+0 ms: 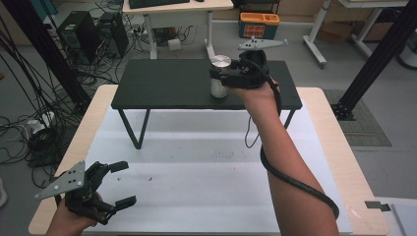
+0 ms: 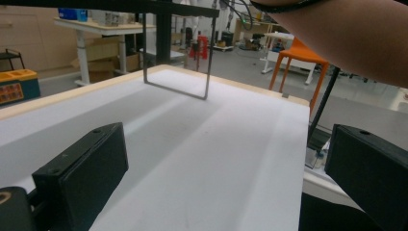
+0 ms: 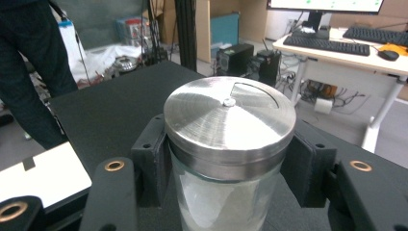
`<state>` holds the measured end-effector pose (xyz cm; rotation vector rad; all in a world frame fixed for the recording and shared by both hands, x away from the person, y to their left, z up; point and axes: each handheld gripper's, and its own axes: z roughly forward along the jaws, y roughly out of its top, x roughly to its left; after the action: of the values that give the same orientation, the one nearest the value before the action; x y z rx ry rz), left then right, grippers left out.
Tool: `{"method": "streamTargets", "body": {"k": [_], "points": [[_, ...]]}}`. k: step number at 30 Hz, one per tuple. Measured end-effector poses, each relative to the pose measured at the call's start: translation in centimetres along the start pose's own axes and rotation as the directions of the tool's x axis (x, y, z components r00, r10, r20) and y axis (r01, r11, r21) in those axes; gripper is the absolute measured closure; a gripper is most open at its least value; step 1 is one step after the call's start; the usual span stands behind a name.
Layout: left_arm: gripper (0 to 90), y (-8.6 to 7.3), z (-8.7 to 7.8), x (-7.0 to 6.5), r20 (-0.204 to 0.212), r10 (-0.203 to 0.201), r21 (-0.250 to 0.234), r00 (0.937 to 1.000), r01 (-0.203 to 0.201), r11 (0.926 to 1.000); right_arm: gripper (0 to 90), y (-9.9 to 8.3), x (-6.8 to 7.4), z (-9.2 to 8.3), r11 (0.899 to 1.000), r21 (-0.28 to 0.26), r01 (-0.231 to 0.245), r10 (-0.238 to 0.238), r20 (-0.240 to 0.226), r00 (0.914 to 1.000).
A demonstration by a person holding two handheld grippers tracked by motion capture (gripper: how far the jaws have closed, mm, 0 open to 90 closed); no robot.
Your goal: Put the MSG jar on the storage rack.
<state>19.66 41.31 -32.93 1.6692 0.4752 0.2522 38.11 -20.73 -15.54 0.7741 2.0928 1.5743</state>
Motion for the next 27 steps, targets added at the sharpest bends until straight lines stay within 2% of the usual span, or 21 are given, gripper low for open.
{"method": "streamTargets", "body": {"k": [6, 8, 9, 12, 16, 20, 22, 23, 25, 26, 27], "points": [[1.5, 0.1, 0.4, 0.1, 0.009, 0.005, -0.001, 1.0, -0.005, 1.0, 41.7, -0.5, 0.2, -0.1, 1.0, -0.016, 0.022, -0.022, 0.003, 0.9998], [1.5, 0.2, 0.6, 0.1, 0.015, 0.01, -0.001, 0.9998, -0.01, 0.9999, 27.1, -0.8, 0.5, -0.3, 0.999, -0.044, 0.031, -0.03, 0.02, 0.9993], [1.5, 0.2, 0.6, 0.1, 0.015, 0.01, -0.001, 0.9998, -0.01, 0.9999, 20.6, -0.8, 0.7, -0.5, 0.998, -0.059, 0.017, -0.015, 0.037, 0.9992], [1.5, 0.3, 0.6, 0.1, 0.015, 0.012, 0.0, 0.9998, -0.012, 0.9999, 17.0, -0.8, 1.1, -1.1, 0.997, -0.08, 0.004, 0.0, 0.05, 0.9988], [1.5, 0.4, 0.5, 0.2, 0.012, 0.012, 0.0, 0.9999, -0.012, 0.9999, 15.0, -1.1, 1.9, -3.9, 0.99, -0.131, 0.051, -0.05, 0.015, 0.9986], [1.5, 0.5, 0.4, 0.6, 0.013, 0.02, -0.004, 0.9997, -0.02, 0.9998, 14.9, -2.5, 3.3, -7.5, 0.977, -0.173, 0.123, -0.131, -0.038, 0.9906], [1.5, 0.5, 0.5, 0.7, 0.011, 0.021, -0.007, 0.9997, -0.021, 0.9998, 14.9, -3.7, 3.7, -8.8, 0.974, -0.189, 0.122, -0.138, -0.071, 0.988], [1.5, 0.5, 0.5, 0.9, 0.012, 0.022, -0.011, 0.9997, -0.022, 0.9997, 14.9, -3.7, 3.7, -8.8, 0.974, -0.189, 0.122, -0.138, -0.071, 0.988], [1.4, 0.4, 0.7, 1.1, 0.013, 0.02, -0.016, 0.9997, -0.02, 0.9997, 15.1, -6.0, 3.7, -10.0, 0.974, -0.209, 0.091, -0.116, -0.115, 0.9865], [1.4, 0.3, 0.7, 1.1, 0.013, 0.021, -0.019, 0.9997, -0.021, 0.9996, 15.1, -6.0, 3.7, -10.0, 0.974, -0.209, 0.091, -0.116, -0.115, 0.9865], [1.4, 0.1, 0.9, 1.3, 0.016, 0.019, -0.021, 0.9997, -0.019, 0.9996, 15.0, -7.8, 4.1, -10.7, 0.978, -0.195, 0.071, -0.095, -0.12, 0.9882]]}}
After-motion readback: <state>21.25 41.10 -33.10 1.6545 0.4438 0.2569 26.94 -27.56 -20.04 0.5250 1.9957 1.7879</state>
